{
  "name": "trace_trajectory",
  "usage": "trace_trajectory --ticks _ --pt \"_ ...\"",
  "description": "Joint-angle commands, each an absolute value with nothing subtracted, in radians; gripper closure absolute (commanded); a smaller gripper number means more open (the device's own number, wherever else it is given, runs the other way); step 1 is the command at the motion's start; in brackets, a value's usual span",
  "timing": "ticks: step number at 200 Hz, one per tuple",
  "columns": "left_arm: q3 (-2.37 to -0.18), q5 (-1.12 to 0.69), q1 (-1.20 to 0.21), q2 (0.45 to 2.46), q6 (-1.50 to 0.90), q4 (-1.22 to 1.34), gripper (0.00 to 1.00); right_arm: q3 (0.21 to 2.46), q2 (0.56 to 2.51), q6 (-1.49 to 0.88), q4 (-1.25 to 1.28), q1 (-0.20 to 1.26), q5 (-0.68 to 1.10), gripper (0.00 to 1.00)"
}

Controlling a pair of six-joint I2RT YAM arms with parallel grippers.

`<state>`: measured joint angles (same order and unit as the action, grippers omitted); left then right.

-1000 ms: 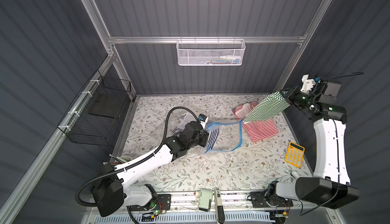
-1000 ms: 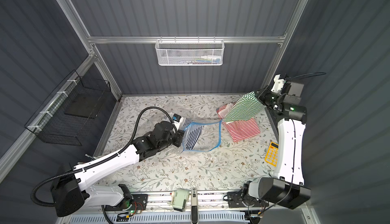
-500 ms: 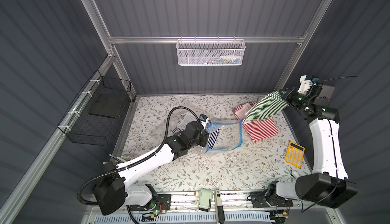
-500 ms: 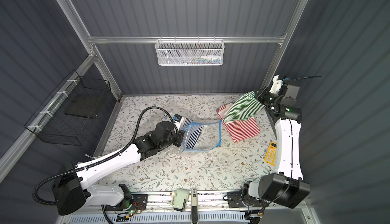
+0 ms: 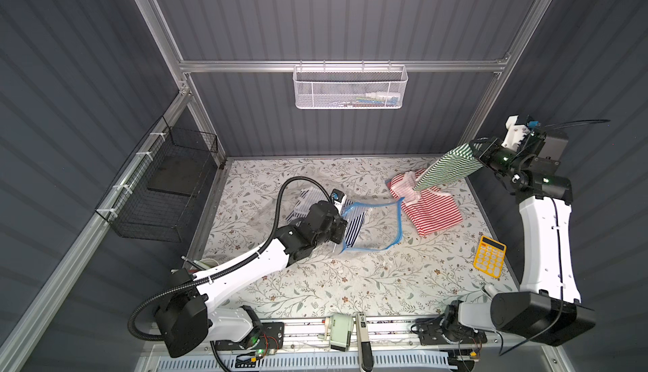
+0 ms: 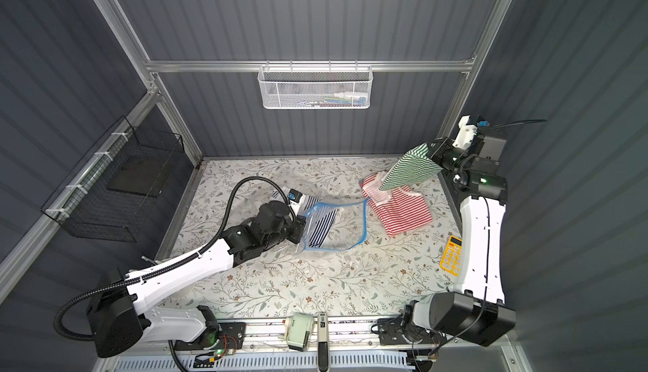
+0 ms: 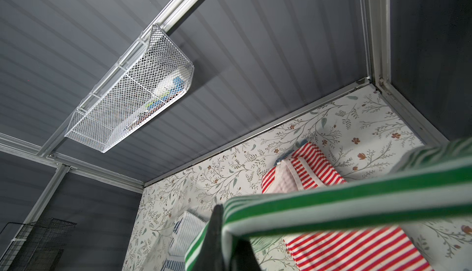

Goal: Take the tank top out of the vacuum bag
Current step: Place the tank top on the tank top.

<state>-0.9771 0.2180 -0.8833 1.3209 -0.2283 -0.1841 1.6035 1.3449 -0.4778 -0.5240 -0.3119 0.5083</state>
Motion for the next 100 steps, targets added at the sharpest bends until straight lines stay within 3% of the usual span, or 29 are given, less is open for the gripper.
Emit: trace_trajectory --ticks 1,100 --pt "-1.002 0.232 -0.888 1.321 -0.207 -0.208 1.00 1.579 1.331 -0.462 -0.456 -0.315 0.513 1.00" --pt "-0.989 0.242 -0.888 1.295 -0.206 -0.225 1.00 1.428 1.309 -0.503 -0.265 -0.311 0.476 1.00"
